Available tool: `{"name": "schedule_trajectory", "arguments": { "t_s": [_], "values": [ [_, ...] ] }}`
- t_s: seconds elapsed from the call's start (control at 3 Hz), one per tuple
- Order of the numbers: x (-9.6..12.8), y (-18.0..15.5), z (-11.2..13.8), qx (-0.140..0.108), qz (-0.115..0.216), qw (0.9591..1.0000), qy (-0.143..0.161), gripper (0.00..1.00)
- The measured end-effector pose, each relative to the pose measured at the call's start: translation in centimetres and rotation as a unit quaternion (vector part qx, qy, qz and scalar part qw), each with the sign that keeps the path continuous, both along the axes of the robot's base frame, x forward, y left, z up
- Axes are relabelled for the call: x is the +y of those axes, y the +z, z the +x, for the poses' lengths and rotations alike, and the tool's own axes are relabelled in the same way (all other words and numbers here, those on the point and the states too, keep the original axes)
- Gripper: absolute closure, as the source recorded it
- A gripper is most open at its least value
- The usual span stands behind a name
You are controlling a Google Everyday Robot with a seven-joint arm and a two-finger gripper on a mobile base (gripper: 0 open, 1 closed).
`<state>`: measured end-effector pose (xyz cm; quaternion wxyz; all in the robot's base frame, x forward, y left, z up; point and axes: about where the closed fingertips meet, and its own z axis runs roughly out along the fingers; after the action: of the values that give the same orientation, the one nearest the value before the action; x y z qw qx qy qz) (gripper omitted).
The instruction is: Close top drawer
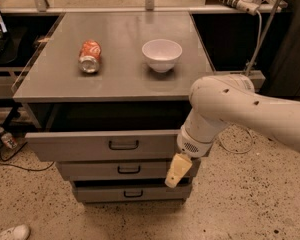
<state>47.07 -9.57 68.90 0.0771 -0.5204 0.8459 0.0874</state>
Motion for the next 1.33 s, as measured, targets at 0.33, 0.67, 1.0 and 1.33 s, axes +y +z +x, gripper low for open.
{"name": "schedule_trajectory", "arguments": {
  "t_s": [0.33,0.67,1.0,1.33],
  "values": [
    [0.0,0.0,0.0,0.000,0.000,1.0000,0.000,0.42],
    [0.0,0.1,0.2,-0.003,-0.002,1.0000,-0.002,0.65],
    [0.4,0.3,1.3,-0.012,-0.006,0.9999,-0.006,0.89],
    [0.8,0.0,2.6,-0.019,-0.018,0.9996,-0.010,1.00]
  ]
}}
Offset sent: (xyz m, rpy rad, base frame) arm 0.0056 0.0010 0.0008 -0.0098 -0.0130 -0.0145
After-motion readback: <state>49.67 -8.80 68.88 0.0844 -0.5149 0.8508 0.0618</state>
